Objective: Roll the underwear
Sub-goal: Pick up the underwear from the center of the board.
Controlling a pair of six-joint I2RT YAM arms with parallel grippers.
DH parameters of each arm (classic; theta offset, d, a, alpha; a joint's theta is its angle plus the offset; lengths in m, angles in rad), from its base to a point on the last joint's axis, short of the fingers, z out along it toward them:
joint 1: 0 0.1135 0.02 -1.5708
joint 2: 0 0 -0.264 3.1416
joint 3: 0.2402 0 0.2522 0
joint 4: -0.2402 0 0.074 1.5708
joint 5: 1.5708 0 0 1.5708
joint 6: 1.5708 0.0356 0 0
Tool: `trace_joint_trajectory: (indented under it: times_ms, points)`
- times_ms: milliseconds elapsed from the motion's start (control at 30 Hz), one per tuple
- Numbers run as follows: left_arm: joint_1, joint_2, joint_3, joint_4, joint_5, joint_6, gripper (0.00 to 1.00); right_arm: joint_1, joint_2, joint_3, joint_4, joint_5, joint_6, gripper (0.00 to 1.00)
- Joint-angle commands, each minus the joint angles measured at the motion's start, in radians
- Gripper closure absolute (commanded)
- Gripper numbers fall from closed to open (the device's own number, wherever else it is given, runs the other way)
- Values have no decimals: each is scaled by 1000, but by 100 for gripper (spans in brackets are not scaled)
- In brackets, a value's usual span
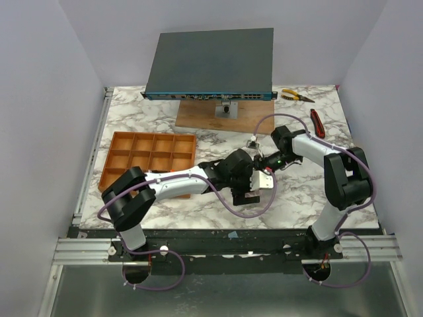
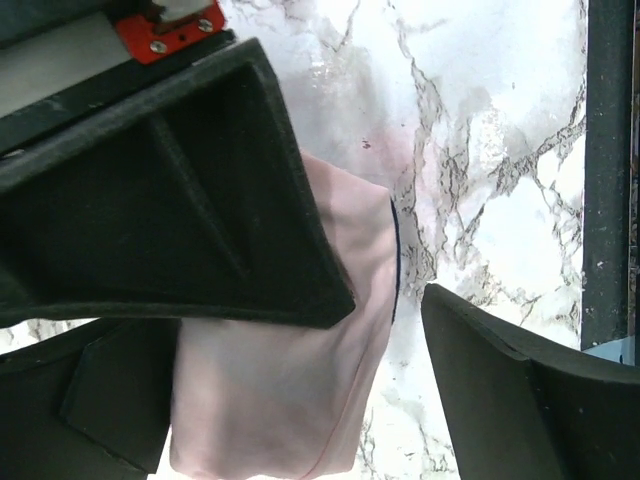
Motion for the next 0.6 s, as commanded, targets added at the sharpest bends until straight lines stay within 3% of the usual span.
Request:
trace_joint_trajectory:
  times_ms: [0, 267, 567]
  points:
    - [17, -43, 8, 14, 28, 25, 4, 19, -33, -4, 19, -6, 6, 99]
    - [63, -23, 59, -83, 131, 46, 5, 19, -40, -11, 15, 45, -12, 99]
    - [77, 23, 87, -71, 107, 38, 13, 19, -22, 14, -29, -6, -32, 99]
